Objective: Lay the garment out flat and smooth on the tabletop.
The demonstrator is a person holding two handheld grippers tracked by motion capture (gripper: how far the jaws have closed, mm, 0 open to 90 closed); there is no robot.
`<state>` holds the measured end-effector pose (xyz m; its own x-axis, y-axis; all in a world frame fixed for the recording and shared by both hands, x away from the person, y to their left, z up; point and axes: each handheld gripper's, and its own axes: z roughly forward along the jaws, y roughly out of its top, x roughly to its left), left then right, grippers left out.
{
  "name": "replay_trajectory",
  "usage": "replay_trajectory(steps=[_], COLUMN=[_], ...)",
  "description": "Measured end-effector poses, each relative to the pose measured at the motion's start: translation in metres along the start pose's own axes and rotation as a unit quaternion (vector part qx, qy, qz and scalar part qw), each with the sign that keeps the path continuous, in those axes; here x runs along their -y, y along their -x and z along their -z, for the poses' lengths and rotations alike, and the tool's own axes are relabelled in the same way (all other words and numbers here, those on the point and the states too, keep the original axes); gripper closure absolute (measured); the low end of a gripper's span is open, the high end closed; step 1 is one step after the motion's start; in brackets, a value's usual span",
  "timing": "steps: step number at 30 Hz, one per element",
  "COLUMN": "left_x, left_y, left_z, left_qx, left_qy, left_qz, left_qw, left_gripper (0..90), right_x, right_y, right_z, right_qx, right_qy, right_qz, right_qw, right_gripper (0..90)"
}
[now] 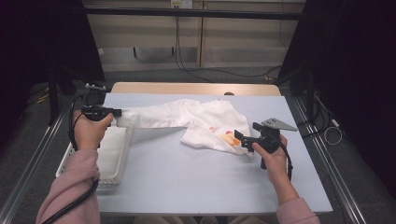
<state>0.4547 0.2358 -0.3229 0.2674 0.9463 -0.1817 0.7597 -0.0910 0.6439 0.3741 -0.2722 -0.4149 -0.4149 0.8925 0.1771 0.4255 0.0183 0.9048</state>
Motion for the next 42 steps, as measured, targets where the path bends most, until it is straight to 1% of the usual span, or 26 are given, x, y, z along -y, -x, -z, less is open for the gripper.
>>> replay_trajectory(steps=[1,8,9,10,11,12,14,15,16,17,18,19,22,23,24,25,29,30,31,32,33,34,35,36,41,42], left_x=[0.000,0.001,0.001,0.001,0.001,0.001,0.001,0.002,0.002,0.001,0.002,0.002,0.003,0.003,0.003,0.004,0.004,0.004,0.005,0.005,0.006,0.006,0.006,0.006,0.006,0.006], left_y=[0.000,-0.008,-0.008,-0.012,-0.012,-0.013,-0.013,-0.015,-0.017,-0.021,-0.021,-0.022,-0.025,-0.028,-0.029,-0.030,-0.035,-0.039,-0.040,-0.040,-0.040,-0.045,-0.045,-0.047,-0.054,-0.052], left_z=[-0.001,-0.005,-0.005,-0.004,-0.004,-0.007,-0.007,-0.009,-0.009,-0.008,-0.009,-0.009,-0.008,-0.007,-0.007,-0.007,-0.005,-0.004,-0.003,-0.003,-0.005,-0.001,-0.001,-0.001,0.003,0.001], left_qx=[-0.003,-0.011,-0.011,-0.015,-0.015,-0.015,-0.017,-0.018,-0.019,-0.021,-0.021,-0.018,-0.022,-0.026,-0.024,-0.028,-0.030,-0.036,-0.034,-0.034,-0.035,-0.040,-0.040,-0.041,-0.047,-0.050], left_qy=[0.008,0.005,0.005,-0.011,-0.011,0.000,-0.001,-0.002,0.000,-0.013,-0.003,-0.002,-0.003,-0.010,-0.001,-0.001,-0.002,-0.007,-0.004,-0.004,0.012,-0.014,-0.014,-0.005,-0.006,0.016], left_qz=[0.013,0.020,0.020,0.003,0.003,0.019,0.020,0.027,0.023,0.010,0.027,0.027,0.031,0.018,0.033,0.037,0.034,0.028,0.039,0.039,0.061,0.033,0.033,0.042,0.042,0.065], left_qw=[0.9999,0.9997,0.9997,0.9998,0.9998,0.9997,0.9997,0.9995,0.9996,0.9996,0.9994,0.9995,0.9993,0.9995,0.9992,0.9989,0.9990,0.9989,0.9987,0.9987,0.9975,0.9986,0.9986,0.9982,0.9980,0.9965], left_gripper=[85.7,85.7,85.7,85.7,85.7,85.7,85.7,85.7,85.7,85.7,85.7,85.7,85.8,85.8,85.8,85.8,85.8,85.8,85.8,85.8,85.8,85.8,85.8,85.8,85.8,85.8], right_x=[0.000,0.000,0.000,0.000,0.000,0.000,0.000,0.000,0.000,0.000,0.000,0.000,0.000,0.000,0.000,0.000,0.000,0.000,0.000,0.000,0.000,0.000,0.000,0.000,0.000,0.000], right_y=[0.000,0.001,0.001,0.001,0.001,0.001,0.001,0.001,0.001,0.001,0.001,0.001,0.001,0.001,0.001,0.001,0.001,0.002,0.002,0.002,0.002,0.001,0.001,0.001,0.002,0.002], right_z=[0.000,0.001,0.001,0.001,0.001,0.001,0.001,0.001,0.001,0.001,0.001,0.001,0.001,0.001,0.000,0.001,0.001,0.001,0.001,0.001,0.001,0.001,0.001,0.001,0.001,0.001], right_qx=[0.000,0.000,0.000,0.000,0.000,0.002,0.001,-0.001,-0.001,0.000,0.000,0.000,0.002,0.002,0.002,0.002,0.002,0.003,0.003,0.003,0.003,0.003,0.003,0.003,0.004,0.004], right_qy=[0.000,0.001,0.002,0.001,0.001,0.001,-0.001,0.000,0.000,0.000,0.000,0.000,-0.001,-0.001,-0.002,-0.001,0.000,0.000,0.000,0.000,-0.001,-0.001,-0.001,-0.001,0.000,0.000], right_qz=[0.001,0.000,0.000,-0.001,-0.001,0.000,0.000,0.001,0.001,0.000,0.000,0.000,-0.001,-0.001,0.000,0.001,0.000,-0.001,-0.001,-0.001,-0.002,-0.002,-0.002,-0.002,-0.002,-0.002], right_qw=[1.0000,1.0000,1.0000,1.0000,1.0000,1.0000,1.0000,1.0000,1.0000,1.0000,1.0000,1.0000,1.0000,1.0000,1.0000,1.0000,1.0000,1.0000,1.0000,1.0000,1.0000,1.0000,1.0000,1.0000,1.0000,1.0000], right_gripper=[9.7,9.7,9.7,9.7,9.7,9.7,9.7,9.7,9.7,9.7,9.7,9.7,9.7,9.7,9.7,9.7,9.7,9.7,9.7,9.7,9.7,9.7,9.7,9.7,9.7,9.7])
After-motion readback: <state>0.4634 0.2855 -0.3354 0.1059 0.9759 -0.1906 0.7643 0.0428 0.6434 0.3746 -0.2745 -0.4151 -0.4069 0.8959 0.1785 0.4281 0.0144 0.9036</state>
